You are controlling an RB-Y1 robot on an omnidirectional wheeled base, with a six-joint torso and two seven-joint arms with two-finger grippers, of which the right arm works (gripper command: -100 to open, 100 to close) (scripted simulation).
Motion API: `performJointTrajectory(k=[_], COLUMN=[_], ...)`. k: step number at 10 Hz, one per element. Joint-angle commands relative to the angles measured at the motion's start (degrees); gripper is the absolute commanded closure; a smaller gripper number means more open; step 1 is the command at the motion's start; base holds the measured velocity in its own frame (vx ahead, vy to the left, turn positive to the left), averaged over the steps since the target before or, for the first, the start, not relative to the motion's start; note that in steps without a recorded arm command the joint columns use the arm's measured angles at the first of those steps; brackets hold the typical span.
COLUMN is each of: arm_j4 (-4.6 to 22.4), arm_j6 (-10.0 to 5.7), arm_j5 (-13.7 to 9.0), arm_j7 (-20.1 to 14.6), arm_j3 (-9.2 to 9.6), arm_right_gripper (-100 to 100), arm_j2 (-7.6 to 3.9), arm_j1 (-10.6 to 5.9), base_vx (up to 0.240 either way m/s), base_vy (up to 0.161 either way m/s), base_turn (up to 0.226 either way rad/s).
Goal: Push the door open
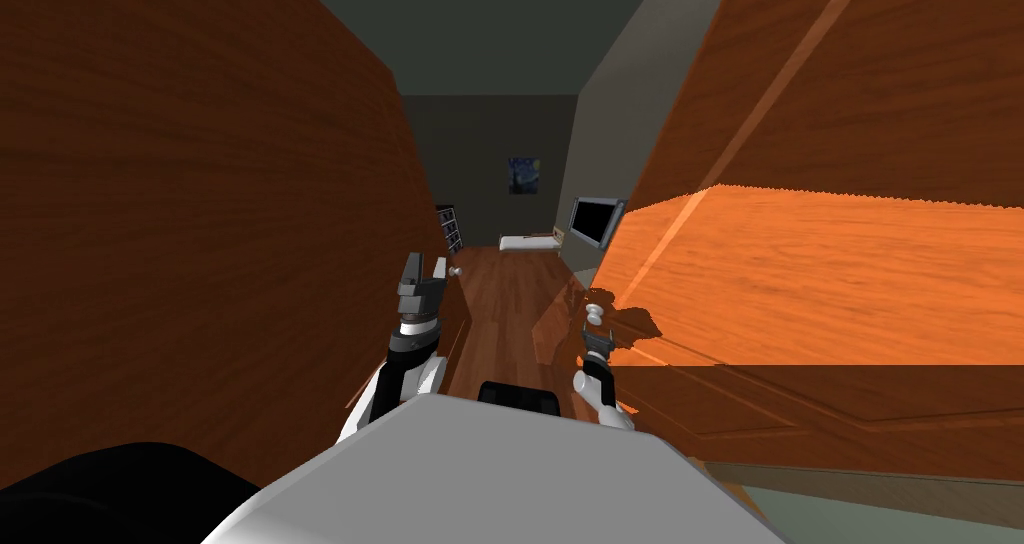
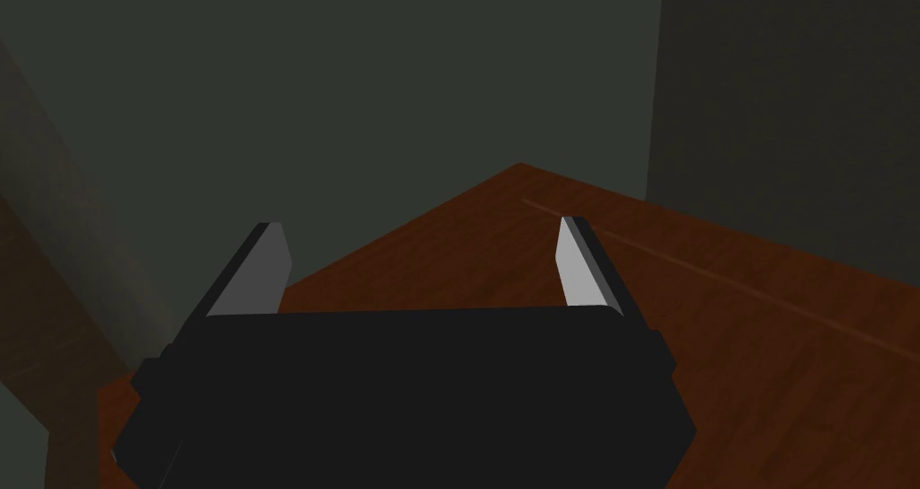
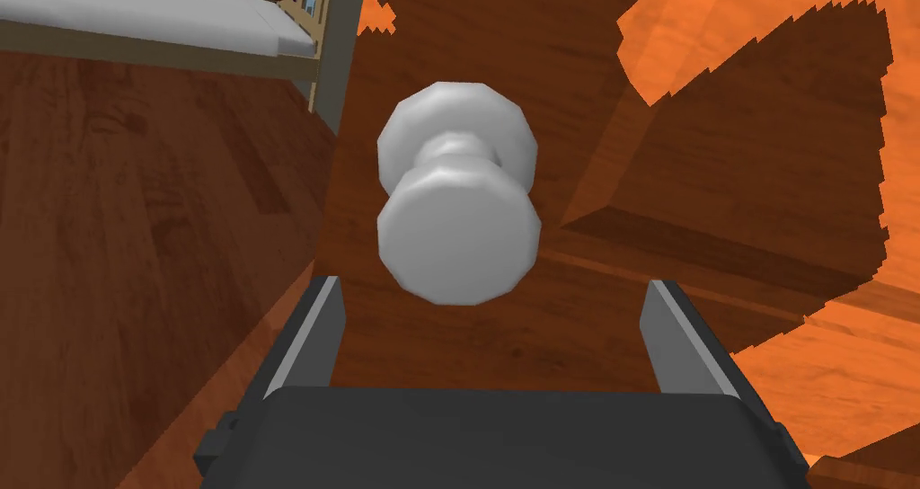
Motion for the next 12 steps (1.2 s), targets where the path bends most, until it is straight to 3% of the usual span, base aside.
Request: performJointTrajectory(k=[1, 9, 10, 11, 12], arm_j4=[-0.1, 1.2, 0.8, 0.9, 0.9], arm_j6=[-0.03, -0.95, -0.73, -0.77, -0.77], arm_j5=[-0.1, -0.6, -0.6, -0.7, -0.7], arm_j7=[-2.5, -12.0, -11.1, -11.6, -11.6], arm_j3=[-0.57, -2.51, -2.39, -2.53, -2.53], arm_right_gripper=[-100, -100, -100, -100, -100], arm_j2=[0.85, 4.10, 3.88, 2.32, 2.32], arm_j1=[-0.40, -2.64, -2.37, -2.34, -2.34], base_vx=[-0.100, -0.081, -0.027, 0.118, 0.137], base_vy=[0.004, 0.005, -0.001, -0.056, -0.085], base_turn=[0.060, 0.036, 0.007, 0.024, 0.022])
